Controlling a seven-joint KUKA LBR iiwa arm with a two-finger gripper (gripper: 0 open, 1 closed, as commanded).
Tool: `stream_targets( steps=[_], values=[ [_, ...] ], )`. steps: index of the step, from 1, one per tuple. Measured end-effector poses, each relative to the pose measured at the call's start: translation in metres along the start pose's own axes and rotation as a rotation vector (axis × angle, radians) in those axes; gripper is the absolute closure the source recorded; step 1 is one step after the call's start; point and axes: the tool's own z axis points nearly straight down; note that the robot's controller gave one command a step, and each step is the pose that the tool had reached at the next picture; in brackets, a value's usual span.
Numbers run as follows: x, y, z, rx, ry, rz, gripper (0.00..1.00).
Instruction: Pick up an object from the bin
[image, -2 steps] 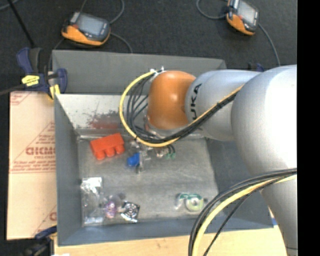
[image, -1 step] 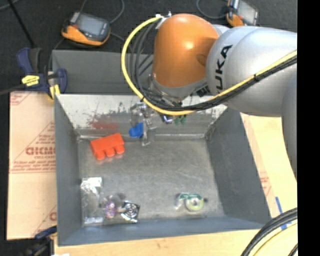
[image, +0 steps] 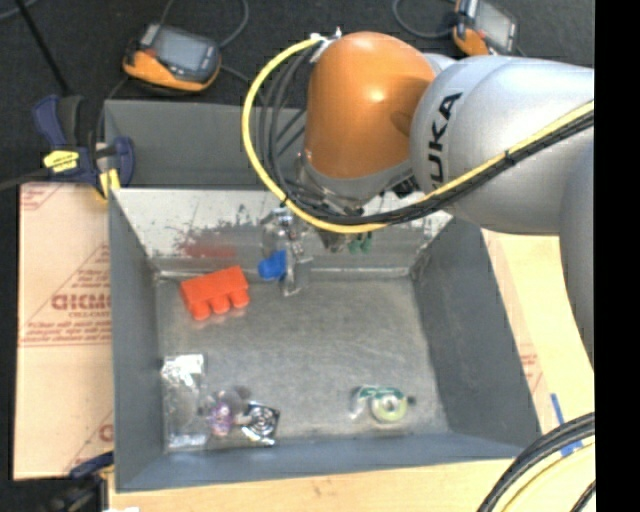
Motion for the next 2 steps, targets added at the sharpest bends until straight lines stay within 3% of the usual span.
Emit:
stream_targets(
  steps=[2],
  values=[
    [0.0000,0.0002,0.0001,-0.001,0.000,0.002,1.00]
  ],
)
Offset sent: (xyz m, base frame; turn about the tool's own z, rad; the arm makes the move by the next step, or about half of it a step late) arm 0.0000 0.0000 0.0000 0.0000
